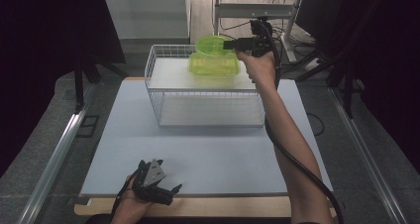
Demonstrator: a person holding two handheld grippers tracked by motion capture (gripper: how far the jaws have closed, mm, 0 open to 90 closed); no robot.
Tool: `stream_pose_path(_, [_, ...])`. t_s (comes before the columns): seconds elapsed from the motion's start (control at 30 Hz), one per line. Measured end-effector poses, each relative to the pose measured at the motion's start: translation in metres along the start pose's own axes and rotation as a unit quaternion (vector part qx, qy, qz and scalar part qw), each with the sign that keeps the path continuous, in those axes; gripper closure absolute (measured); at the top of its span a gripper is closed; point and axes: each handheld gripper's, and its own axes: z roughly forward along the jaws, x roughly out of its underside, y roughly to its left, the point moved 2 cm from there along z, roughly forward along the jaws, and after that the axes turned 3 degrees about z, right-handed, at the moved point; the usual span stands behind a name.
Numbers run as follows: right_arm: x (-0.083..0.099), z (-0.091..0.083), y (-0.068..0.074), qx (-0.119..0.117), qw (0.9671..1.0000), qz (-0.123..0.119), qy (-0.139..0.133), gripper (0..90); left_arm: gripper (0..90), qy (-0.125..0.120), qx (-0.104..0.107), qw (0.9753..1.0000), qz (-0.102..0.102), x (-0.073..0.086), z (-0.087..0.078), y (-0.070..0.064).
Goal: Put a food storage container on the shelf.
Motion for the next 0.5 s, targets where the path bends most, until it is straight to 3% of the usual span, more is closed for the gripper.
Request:
stream_pose_path(0.27, [0.01, -0.01, 0.005, -0.036, 0.9985, -0.04, 0.0, 23.0, 1.4, 0.0, -0.001, 1.0, 0.0, 0.0, 0.0, 0.0])
stream_pose_path(0.5, [0.027, -0.021, 0.002, -0.046, 0.9964, -0.071, -0.001, 15.9, 1.4, 0.001, -0.001, 1.0, 0.0, 0.0, 0.0, -0.001])
